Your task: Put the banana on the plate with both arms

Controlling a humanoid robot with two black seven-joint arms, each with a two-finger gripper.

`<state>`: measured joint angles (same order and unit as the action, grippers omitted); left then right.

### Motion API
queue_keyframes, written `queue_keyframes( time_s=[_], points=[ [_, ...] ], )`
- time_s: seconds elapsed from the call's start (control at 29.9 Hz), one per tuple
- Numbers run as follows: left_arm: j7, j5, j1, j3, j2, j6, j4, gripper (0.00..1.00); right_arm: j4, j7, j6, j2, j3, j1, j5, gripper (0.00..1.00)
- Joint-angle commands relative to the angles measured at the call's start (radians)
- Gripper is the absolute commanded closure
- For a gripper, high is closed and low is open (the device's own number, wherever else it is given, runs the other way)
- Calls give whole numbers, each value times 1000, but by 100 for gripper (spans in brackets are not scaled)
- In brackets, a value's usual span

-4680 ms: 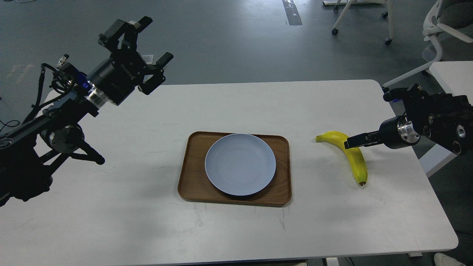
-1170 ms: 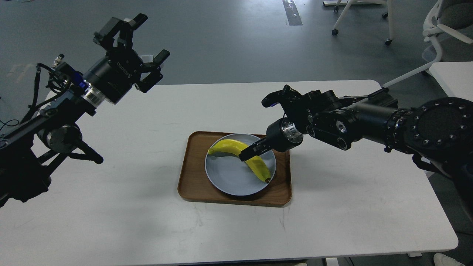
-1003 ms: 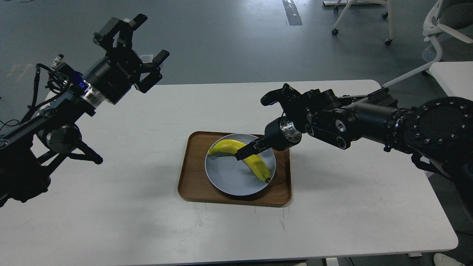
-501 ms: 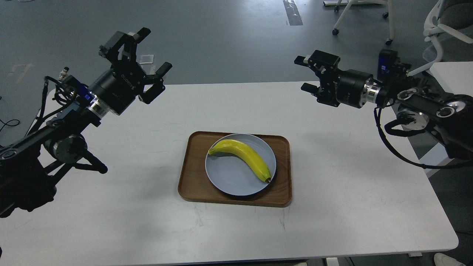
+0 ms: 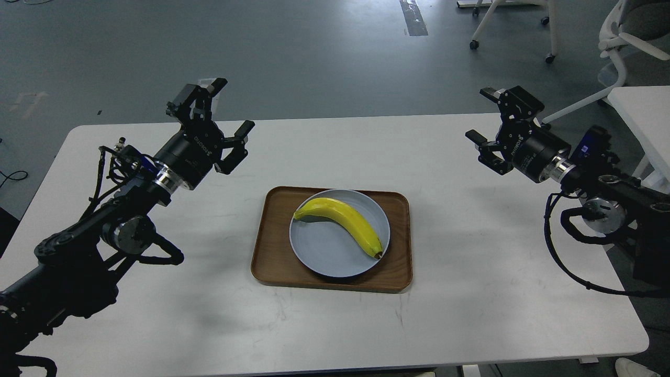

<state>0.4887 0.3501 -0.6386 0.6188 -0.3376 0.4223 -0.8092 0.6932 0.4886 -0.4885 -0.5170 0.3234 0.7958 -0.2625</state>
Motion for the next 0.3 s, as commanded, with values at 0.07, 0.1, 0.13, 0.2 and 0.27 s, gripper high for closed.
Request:
queue_keyframes(
  time_s=[0.07,0.1,0.13,0.2,0.27],
  points=[
    [0,16,50,25,15,9,22,2,-4,0,0,2,-1,-13,0,1],
    [0,16,50,30,17,9,22,2,-4,0,0,2,-4,-20,0,1],
    [0,16,50,30,18,9,22,2,-4,0,0,2,-7,-21,0,1],
    [0,16,50,30,20,9,22,2,-4,0,0,3,-10,-23,0,1],
    [0,16,50,32,25,7,22,2,-6,0,0,3,-14,-24,0,1]
  ],
)
